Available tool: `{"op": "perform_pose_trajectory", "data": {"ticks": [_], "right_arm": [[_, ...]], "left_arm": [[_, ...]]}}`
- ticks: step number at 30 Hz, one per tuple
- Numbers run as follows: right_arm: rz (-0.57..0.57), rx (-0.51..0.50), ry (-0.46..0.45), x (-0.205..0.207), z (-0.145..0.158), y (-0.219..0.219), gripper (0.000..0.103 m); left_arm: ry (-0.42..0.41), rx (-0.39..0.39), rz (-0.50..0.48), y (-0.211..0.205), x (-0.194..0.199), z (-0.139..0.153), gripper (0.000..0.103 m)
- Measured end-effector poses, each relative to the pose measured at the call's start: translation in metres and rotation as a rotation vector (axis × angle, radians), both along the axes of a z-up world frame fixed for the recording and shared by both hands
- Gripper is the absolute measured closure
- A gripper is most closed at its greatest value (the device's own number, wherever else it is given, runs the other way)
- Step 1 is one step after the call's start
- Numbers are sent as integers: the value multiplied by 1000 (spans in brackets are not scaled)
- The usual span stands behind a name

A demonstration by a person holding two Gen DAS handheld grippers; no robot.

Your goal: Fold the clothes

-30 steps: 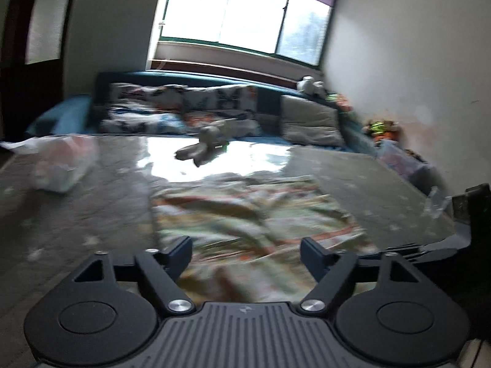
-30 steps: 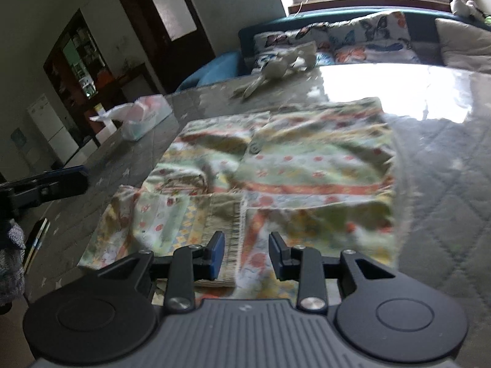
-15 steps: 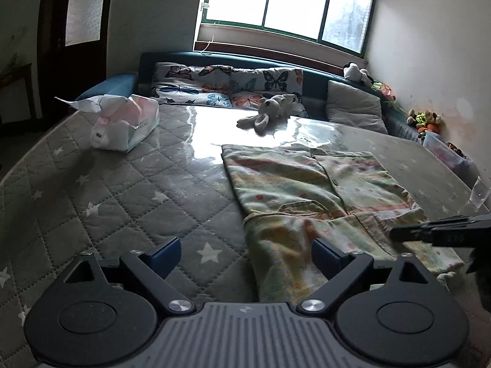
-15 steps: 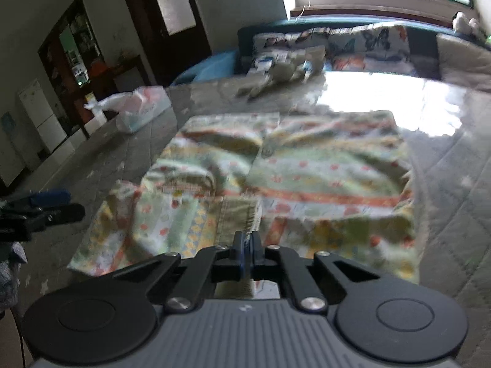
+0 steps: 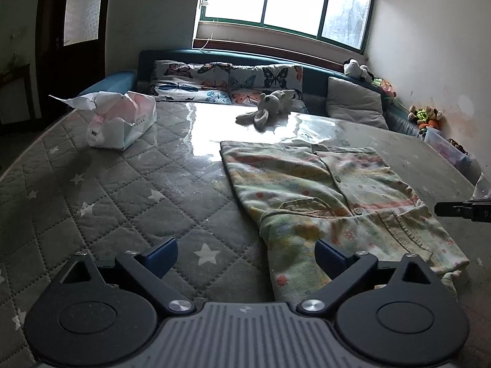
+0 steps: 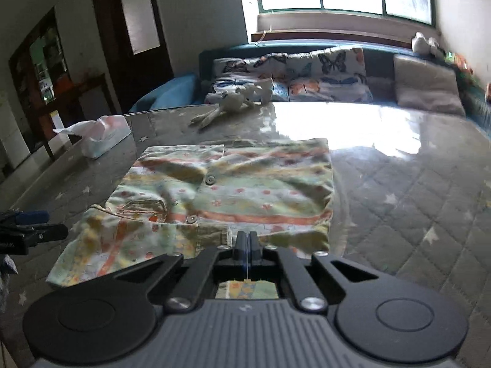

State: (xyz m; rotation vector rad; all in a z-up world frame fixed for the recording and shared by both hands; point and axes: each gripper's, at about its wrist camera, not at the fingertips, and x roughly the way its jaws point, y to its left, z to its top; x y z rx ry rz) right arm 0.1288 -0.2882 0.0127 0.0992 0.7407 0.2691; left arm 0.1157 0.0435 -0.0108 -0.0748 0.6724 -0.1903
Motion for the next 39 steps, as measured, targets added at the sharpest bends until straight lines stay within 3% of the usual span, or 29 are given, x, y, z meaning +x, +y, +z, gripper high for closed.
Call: {"op": "perform_pose_trajectory", "data": {"ticks": [4,8,11,14,23,30,39], "right_arm": [[31,74,71,17,-16,1,92],[71,67,118,28,-38,18,81],[88,44,107,27,-41,28,81],[96,5,96,24,-41,35,95],[47,-156,-91,-6,-3,38,96],[-15,-143,30,8,-29,22,95],[61,-131,-28,8,-22,17,87]], "left_arm": [[13,18,10,-2,2,-2,5],[29,32,14,0,6,-4,5],[40,44,14,0,9,-6,5],[47,56,7,-3,13,-8,1],[60,78,-16,-12,21,-11,0],[90,116,8,-13,28,-16,0],[74,208,-21,-36,45,-16,0]]}}
